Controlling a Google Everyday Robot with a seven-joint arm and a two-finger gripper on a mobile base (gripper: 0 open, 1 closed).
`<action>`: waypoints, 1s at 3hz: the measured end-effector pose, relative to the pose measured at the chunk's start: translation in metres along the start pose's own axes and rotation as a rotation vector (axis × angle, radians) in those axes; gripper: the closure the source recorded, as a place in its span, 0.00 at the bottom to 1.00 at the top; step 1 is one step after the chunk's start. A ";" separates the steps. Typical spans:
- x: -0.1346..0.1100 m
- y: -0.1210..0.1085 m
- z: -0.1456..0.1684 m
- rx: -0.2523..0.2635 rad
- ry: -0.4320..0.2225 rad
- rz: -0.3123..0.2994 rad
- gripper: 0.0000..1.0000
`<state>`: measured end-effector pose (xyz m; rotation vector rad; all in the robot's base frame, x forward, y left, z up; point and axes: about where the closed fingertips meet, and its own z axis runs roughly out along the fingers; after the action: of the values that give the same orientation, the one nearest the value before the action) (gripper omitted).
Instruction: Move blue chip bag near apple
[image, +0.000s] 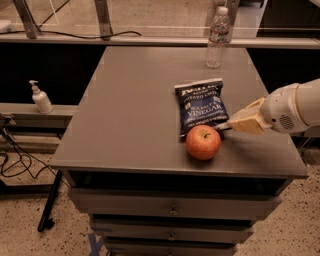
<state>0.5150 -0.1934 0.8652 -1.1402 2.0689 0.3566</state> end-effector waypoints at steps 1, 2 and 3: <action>0.001 -0.004 0.006 0.049 -0.009 0.019 0.59; -0.001 -0.006 0.015 0.067 -0.019 0.027 0.35; -0.002 -0.008 0.019 0.076 -0.022 0.029 0.13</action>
Offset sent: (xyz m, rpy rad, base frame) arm 0.0190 0.0076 -0.0140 0.0142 -0.0517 -0.0913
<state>0.5310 -0.1856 0.8540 -1.0579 2.0641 0.3011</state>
